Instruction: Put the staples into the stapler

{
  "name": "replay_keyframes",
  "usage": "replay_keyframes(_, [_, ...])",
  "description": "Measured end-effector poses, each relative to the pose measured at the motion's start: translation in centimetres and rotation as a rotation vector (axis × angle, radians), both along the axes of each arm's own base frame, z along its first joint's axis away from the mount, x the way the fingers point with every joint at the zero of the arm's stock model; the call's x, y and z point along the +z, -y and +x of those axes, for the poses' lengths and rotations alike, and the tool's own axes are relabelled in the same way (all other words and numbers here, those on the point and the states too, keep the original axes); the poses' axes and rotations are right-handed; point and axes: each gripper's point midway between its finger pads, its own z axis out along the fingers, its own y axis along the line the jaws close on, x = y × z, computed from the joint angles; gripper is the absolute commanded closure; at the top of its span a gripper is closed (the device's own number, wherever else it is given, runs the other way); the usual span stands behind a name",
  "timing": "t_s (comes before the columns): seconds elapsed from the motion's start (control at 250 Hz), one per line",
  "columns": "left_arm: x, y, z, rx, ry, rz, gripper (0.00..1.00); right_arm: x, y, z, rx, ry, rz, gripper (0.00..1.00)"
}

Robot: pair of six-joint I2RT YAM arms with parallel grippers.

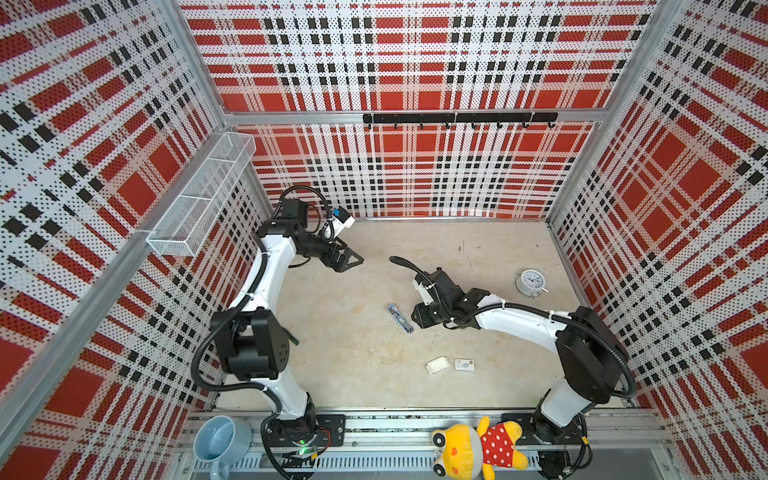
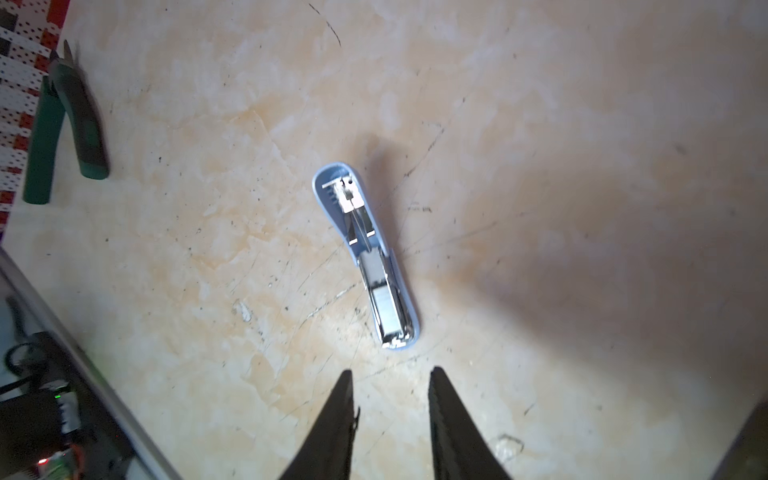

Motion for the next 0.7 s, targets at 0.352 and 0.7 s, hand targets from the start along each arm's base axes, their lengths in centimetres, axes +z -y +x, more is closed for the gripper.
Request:
replay_keyframes(0.352, [-4.3, 0.2, 0.1, 0.016, -0.139, 0.002, 0.03, -3.0, -2.1, -3.0, -0.031, -0.188, 0.114, 0.72])
replay_keyframes(0.7, [-7.2, 1.0, -2.3, -0.005, -0.22, 0.006, 0.05, -5.8, -2.8, -2.2, -0.043, -0.233, 0.103, 0.74])
